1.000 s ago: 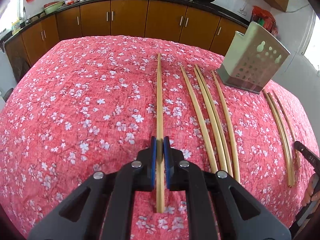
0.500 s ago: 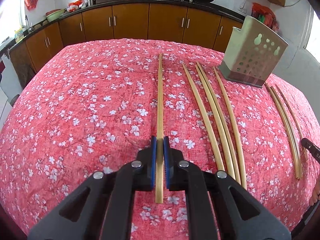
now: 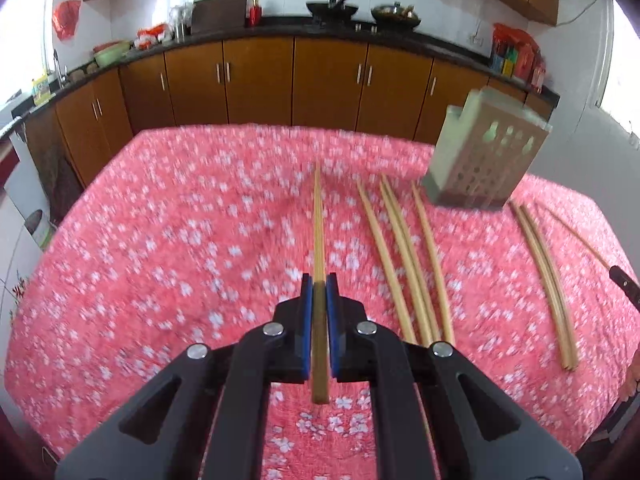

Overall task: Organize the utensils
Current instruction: 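Lift the held chopsticks with both tools and carry them toward the perforated holder, then lower both chopsticks into the holder and open both tools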

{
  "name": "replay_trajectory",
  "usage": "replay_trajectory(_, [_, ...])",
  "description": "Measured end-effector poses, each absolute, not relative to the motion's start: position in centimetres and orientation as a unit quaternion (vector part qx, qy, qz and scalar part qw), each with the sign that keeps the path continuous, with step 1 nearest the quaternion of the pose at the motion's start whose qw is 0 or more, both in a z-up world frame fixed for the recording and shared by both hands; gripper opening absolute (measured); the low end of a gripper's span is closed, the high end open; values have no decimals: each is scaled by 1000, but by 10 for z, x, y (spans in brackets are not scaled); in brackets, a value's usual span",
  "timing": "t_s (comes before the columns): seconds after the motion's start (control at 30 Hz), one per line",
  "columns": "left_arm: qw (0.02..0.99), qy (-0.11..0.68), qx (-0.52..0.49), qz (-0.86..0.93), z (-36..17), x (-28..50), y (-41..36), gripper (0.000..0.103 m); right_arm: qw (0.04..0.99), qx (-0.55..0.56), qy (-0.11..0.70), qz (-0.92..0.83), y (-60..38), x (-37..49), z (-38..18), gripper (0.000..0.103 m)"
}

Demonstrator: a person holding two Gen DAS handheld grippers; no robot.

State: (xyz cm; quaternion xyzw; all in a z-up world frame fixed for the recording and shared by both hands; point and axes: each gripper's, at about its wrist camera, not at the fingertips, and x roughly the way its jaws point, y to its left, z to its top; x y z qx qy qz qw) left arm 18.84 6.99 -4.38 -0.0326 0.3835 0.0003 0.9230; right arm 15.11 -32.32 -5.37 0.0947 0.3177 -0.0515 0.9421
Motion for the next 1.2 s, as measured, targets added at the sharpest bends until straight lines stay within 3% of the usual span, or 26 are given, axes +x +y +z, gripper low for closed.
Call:
replay_trajectory(0.37, [960,279,-40,-3,35,183,71,8,970,87,223,-52,-322,149,3,7])
replay_trajectory(0.7, [970,241,-39,3,76,209,76,8,980,71,180,-51,-321,168,43,7])
replay_trajectory(1.2, [988,119,-62,-76,191,230,13,8,991,128,27,20,-297,200,168,7])
